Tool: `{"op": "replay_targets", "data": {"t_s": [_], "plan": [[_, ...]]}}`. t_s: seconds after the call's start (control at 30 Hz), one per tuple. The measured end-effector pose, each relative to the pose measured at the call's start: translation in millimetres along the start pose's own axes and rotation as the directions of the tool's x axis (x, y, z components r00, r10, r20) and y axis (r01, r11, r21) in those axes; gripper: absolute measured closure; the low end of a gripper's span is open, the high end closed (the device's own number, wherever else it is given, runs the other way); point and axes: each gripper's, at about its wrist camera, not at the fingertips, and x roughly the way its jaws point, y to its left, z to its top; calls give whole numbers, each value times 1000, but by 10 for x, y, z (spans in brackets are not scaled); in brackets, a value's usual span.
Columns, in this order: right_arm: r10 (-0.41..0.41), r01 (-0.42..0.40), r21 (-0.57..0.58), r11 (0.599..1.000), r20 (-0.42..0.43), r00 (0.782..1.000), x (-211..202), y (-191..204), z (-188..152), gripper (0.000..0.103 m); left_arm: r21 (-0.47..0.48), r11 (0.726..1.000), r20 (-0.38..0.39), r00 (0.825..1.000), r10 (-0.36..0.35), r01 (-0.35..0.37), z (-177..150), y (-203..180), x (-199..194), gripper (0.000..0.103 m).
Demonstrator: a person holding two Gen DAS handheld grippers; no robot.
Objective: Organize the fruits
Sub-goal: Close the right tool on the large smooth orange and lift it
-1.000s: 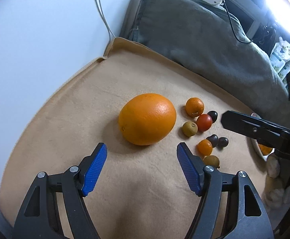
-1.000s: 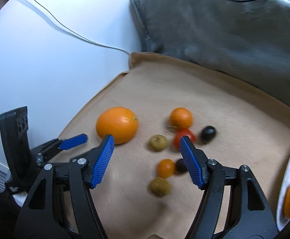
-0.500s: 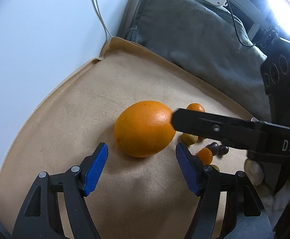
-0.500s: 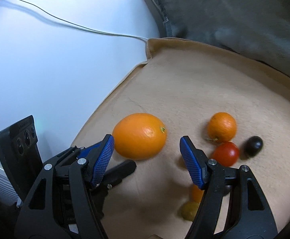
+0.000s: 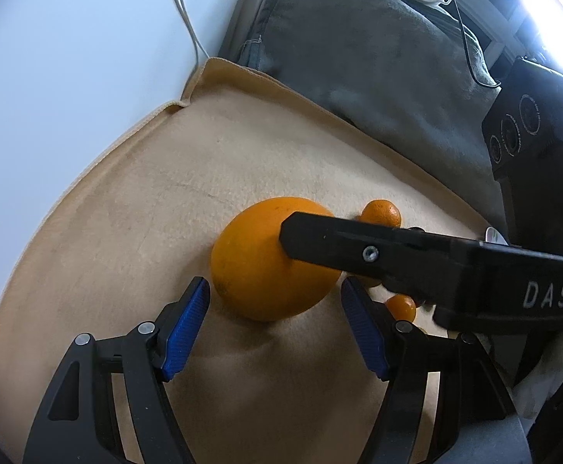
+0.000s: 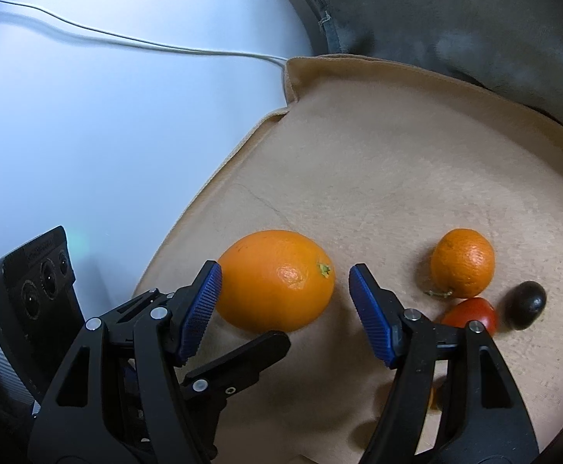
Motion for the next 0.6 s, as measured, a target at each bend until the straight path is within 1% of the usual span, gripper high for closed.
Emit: {"op": "replay_targets", "data": {"t_s": [0.1, 0.17, 0.3, 0.6], "plan": [[12, -12, -10, 1000, -13, 1000, 5, 21, -16, 32, -1, 1000, -5, 1000, -11, 11, 18, 22, 39, 33], [5, -5, -14, 1000, -13, 1000, 17, 37, -14, 32, -6, 1000, -10, 1000, -20, 20, 10, 30, 58, 33], [17, -17, -2, 1000, -15, 1000, 6, 14, -14, 32, 0, 999, -14, 999, -33, 33, 9, 24, 95, 33], [2, -2, -20, 1000, -7, 1000, -23, 71, -46, 33, 17, 1000, -6, 1000, -17, 18, -11, -9, 78, 33]]}}
